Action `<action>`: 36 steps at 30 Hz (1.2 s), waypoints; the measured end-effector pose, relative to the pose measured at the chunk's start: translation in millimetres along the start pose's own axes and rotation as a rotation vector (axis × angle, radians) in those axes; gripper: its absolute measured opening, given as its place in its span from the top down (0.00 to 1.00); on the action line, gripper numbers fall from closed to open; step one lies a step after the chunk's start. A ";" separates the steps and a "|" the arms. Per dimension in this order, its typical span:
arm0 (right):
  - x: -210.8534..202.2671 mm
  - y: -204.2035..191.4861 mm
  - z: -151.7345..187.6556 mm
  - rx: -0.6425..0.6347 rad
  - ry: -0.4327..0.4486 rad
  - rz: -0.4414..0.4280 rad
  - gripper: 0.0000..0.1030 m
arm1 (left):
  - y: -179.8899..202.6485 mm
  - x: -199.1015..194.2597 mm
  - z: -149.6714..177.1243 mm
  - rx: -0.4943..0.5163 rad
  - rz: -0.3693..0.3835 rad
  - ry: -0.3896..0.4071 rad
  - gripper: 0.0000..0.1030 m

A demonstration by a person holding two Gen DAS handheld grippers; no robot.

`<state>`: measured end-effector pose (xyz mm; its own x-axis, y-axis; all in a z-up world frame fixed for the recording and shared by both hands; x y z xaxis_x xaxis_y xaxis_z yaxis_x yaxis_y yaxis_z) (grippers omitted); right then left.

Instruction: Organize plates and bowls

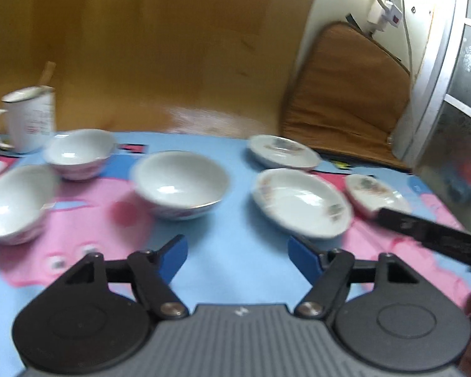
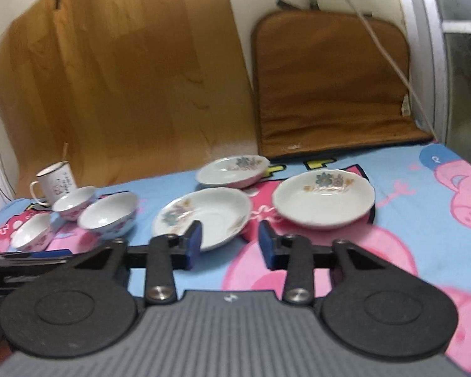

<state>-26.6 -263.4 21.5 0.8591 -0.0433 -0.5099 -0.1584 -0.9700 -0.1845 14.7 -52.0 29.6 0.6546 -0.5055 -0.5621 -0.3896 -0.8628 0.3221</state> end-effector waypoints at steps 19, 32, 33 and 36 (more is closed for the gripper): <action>37.2 -4.6 -4.4 0.064 -0.214 -0.109 0.87 | 10.8 73.9 -25.9 -0.163 -0.037 -0.100 0.85; -93.6 97.6 42.8 0.172 -0.036 0.147 0.87 | 147.6 67.0 22.3 0.074 0.220 -0.195 0.84; -101.3 104.6 45.6 0.180 -0.026 0.174 0.87 | 158.2 69.4 24.9 0.086 0.239 -0.208 0.84; -116.5 120.1 55.1 0.195 -0.008 0.241 0.87 | 182.7 76.6 37.1 0.136 0.269 -0.231 0.84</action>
<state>-172.5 -361.7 12.4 0.7817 -0.2637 -0.5652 -0.4482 -0.8677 -0.2151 -30.3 -248.0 17.1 0.3596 -0.6854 -0.6332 -0.6206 -0.6824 0.3862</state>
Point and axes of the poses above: each gripper's, at about its wrist camera, not at the fingertips, and x roughly the way its jaws point, y to its right, z to its underside, the point moved 1 cm from there along x, roughly the way its jaws point, and after that the axes turned 10 degrees about z, right-handed, at the moved point
